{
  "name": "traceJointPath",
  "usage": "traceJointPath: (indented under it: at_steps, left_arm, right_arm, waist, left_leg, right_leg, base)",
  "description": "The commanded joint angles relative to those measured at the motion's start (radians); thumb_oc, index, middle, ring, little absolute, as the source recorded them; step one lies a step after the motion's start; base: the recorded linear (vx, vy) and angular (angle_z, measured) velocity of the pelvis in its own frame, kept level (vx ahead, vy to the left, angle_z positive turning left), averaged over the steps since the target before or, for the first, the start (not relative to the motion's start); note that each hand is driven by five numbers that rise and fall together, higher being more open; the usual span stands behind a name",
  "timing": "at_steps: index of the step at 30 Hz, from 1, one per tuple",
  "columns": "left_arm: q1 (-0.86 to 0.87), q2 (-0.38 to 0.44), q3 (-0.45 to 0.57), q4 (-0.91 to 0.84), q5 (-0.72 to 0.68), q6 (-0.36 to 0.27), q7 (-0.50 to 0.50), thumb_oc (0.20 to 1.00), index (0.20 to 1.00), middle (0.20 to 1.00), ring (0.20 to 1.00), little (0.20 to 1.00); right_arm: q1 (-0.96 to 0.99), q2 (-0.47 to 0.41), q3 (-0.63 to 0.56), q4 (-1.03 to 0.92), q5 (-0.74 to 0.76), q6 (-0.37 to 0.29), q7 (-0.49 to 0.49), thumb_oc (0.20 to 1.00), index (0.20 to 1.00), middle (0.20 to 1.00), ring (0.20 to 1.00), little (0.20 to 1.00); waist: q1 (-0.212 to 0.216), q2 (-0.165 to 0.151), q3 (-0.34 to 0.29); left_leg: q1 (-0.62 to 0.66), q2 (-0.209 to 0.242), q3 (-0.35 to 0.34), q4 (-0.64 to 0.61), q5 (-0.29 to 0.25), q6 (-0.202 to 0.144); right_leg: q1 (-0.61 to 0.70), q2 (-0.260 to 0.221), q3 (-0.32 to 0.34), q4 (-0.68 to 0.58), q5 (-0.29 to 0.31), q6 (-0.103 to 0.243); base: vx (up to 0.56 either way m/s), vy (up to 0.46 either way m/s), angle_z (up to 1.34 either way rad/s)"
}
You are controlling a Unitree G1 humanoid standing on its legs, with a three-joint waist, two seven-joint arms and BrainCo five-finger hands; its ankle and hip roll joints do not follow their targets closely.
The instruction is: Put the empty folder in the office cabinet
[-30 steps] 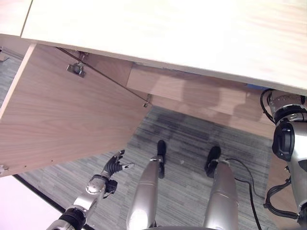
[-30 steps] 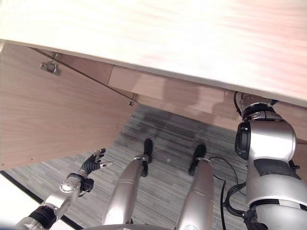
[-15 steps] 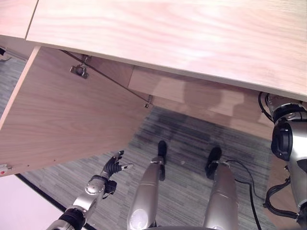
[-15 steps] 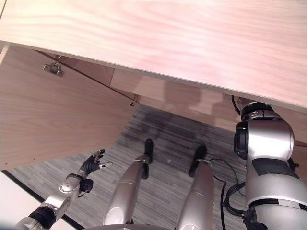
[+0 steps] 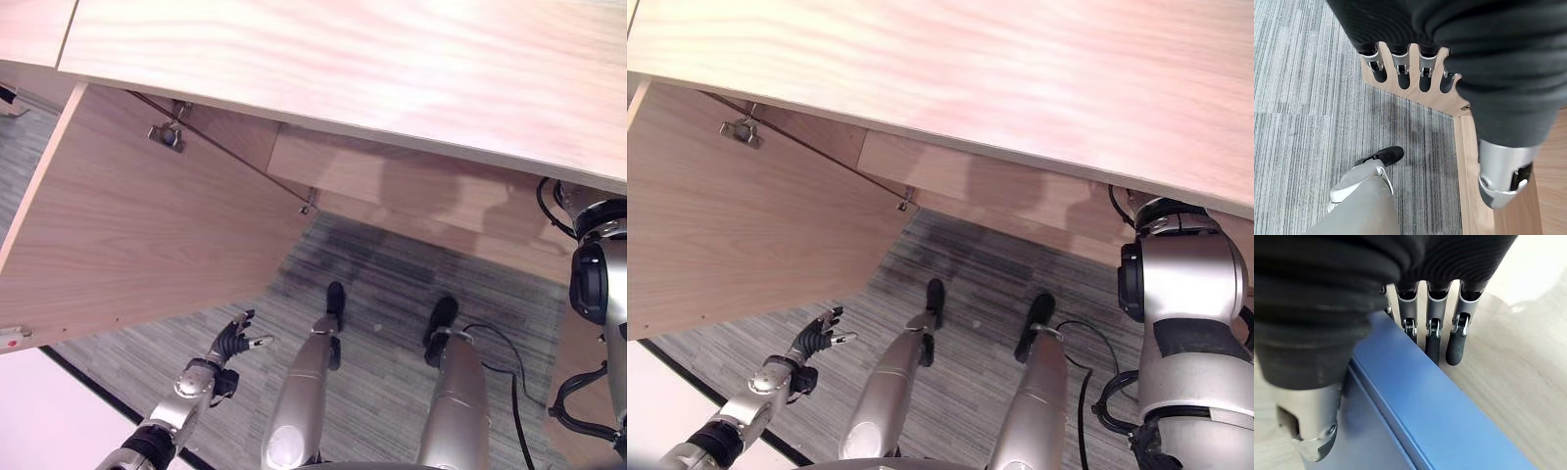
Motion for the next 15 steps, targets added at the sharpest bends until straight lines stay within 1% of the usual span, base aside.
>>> traceJointPath:
  at_steps: [1, 4, 5, 6, 7, 8, 12, 14, 15]
  left_arm:
    - [-0.021, 0.034, 0.030, 0.023, -0.004, -0.010, 0.004, 1.000, 1.000, 1.000, 1.000, 1.000]
    - [-0.020, 0.035, 0.031, 0.024, -0.002, -0.009, 0.005, 1.000, 1.000, 1.000, 1.000, 1.000]
    - [-0.021, 0.026, 0.042, 0.024, -0.007, -0.008, 0.001, 1.000, 1.000, 1.000, 1.000, 1.000]
    - [-0.018, 0.029, 0.041, 0.024, -0.007, -0.008, 0.001, 1.000, 1.000, 1.000, 1.000, 1.000]
    - [-0.018, 0.022, 0.055, 0.026, -0.014, -0.010, -0.006, 1.000, 1.000, 1.000, 1.000, 1.000]
    - [-0.018, 0.021, 0.062, 0.033, -0.013, -0.009, -0.014, 1.000, 1.000, 1.000, 1.000, 1.000]
    - [-0.011, -0.006, 0.100, 0.064, -0.026, -0.018, -0.047, 1.000, 1.000, 1.000, 1.000, 1.000]
    - [-0.005, -0.015, 0.114, 0.084, -0.021, -0.015, -0.058, 1.000, 1.000, 1.000, 1.000, 1.000]
    - [0.006, -0.025, 0.129, 0.098, -0.019, -0.011, -0.067, 1.000, 1.000, 1.000, 1.000, 1.000]
  right_arm:
    - [-0.116, -0.062, 0.087, -0.072, -0.115, -0.045, 0.106, 1.000, 1.000, 1.000, 1.000, 1.000]
    - [-0.090, -0.052, 0.068, -0.079, -0.102, -0.051, 0.108, 1.000, 1.000, 1.000, 1.000, 1.000]
    - [-0.041, -0.040, 0.035, -0.096, -0.073, -0.064, 0.117, 1.000, 1.000, 1.000, 1.000, 1.000]
    - [-0.029, -0.037, 0.027, -0.103, -0.074, -0.066, 0.115, 1.000, 1.000, 1.000, 1.000, 1.000]
    - [0.036, -0.018, 0.001, -0.134, -0.064, -0.085, 0.128, 1.000, 1.000, 1.000, 1.000, 1.000]
    - [0.083, -0.007, -0.022, -0.164, -0.051, -0.096, 0.139, 1.000, 1.000, 1.000, 1.000, 1.000]
    - [0.275, 0.040, -0.101, -0.264, -0.031, -0.148, 0.197, 1.000, 1.000, 1.000, 1.000, 1.000]
    - [0.374, 0.077, -0.148, -0.322, -0.019, -0.172, 0.221, 1.000, 1.000, 1.000, 1.000, 1.000]
    - [0.460, 0.114, -0.185, -0.378, -0.007, -0.189, 0.240, 1.000, 1.000, 1.000, 1.000, 1.000]
  waist:
    - [0.010, -0.012, 0.044]
    - [0.010, -0.015, 0.045]
    - [0.007, -0.012, 0.050]
    - [0.007, -0.014, 0.050]
    - [0.006, -0.017, 0.051]
    - [0.007, -0.017, 0.059]
    - [-0.007, -0.032, 0.052]
    - [-0.017, -0.042, 0.048]
    - [-0.025, -0.050, 0.043]
  left_leg:
    - [0.024, 0.016, -0.064, -0.008, -0.099, -0.021]
    - [0.029, 0.017, -0.064, -0.011, -0.098, -0.021]
    - [0.039, 0.018, -0.065, -0.018, -0.095, -0.021]
    - [0.044, 0.019, -0.065, -0.021, -0.093, -0.021]
    - [0.064, 0.019, -0.066, -0.037, -0.085, -0.021]
    - [0.069, 0.020, -0.062, -0.048, -0.055, -0.018]
    - [0.128, 0.024, -0.060, -0.085, -0.046, -0.019]
    - [0.158, 0.027, -0.060, -0.104, -0.044, -0.018]
    - [0.183, 0.031, -0.057, -0.120, -0.040, -0.017]
  right_leg:
    - [0.149, 0.007, 0.074, -0.032, -0.111, 0.120]
    - [0.158, 0.008, 0.074, -0.039, -0.109, 0.121]
    - [0.170, 0.009, 0.074, -0.048, -0.107, 0.122]
    - [0.175, 0.010, 0.073, -0.051, -0.106, 0.122]
    - [0.197, 0.012, 0.069, -0.073, -0.095, 0.123]
    - [0.205, 0.011, 0.056, -0.096, -0.060, 0.119]
    - [0.267, 0.009, 0.044, -0.153, -0.032, 0.127]
    - [0.301, 0.010, 0.042, -0.182, -0.019, 0.131]
    - [0.325, 0.009, 0.039, -0.201, -0.010, 0.136]
  base:
    - [0.00, 0.000, 0.00]
    - [0.00, 0.000, 0.00]
    - [0.00, 0.000, 0.00]
    - [-0.02, 0.034, 0.00]
    - [-0.12, 0.047, -0.01]
    - [-0.12, 0.054, -0.02]
    - [-0.02, 0.018, -0.02]
    - [0.03, 0.034, -0.04]
    - [0.05, 0.048, 0.00]
